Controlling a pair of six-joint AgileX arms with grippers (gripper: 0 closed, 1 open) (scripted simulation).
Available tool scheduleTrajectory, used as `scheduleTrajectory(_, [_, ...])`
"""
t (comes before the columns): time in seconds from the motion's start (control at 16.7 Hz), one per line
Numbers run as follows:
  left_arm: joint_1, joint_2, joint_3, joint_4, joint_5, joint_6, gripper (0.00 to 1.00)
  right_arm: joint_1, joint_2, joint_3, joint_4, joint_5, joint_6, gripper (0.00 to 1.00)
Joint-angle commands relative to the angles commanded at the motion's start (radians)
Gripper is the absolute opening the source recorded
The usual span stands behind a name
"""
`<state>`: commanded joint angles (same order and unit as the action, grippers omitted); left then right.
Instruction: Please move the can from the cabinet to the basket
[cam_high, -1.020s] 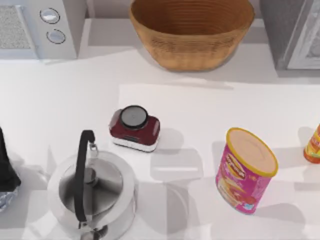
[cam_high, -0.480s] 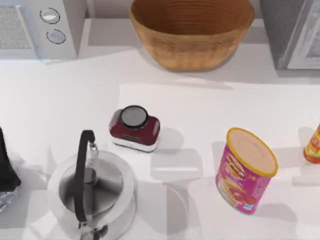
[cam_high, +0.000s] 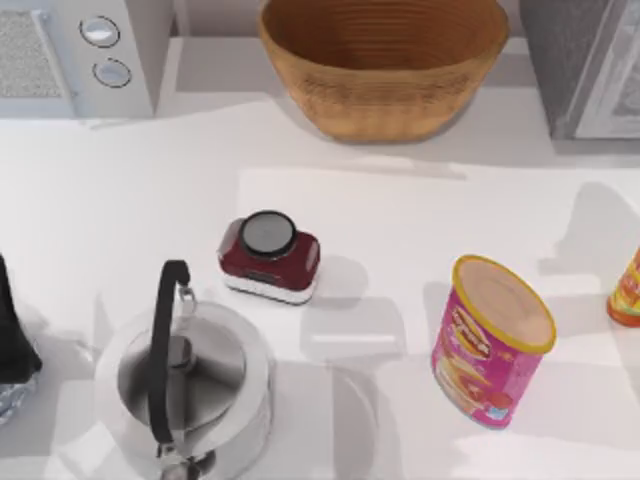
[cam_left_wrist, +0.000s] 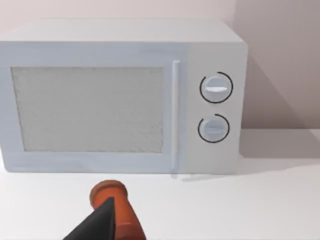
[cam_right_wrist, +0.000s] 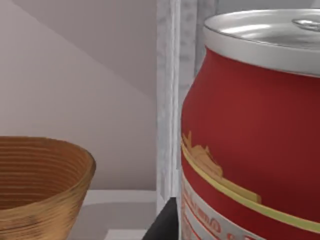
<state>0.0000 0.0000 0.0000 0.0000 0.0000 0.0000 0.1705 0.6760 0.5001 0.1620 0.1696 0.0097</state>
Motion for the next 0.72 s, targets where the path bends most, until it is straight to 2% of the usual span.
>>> scheduleTrajectory(0.72, [0.0,0.0,0.0,0.0,0.0,0.0,1.0,0.261,1.06,0.806,0.263,0.276,0.009,0.0])
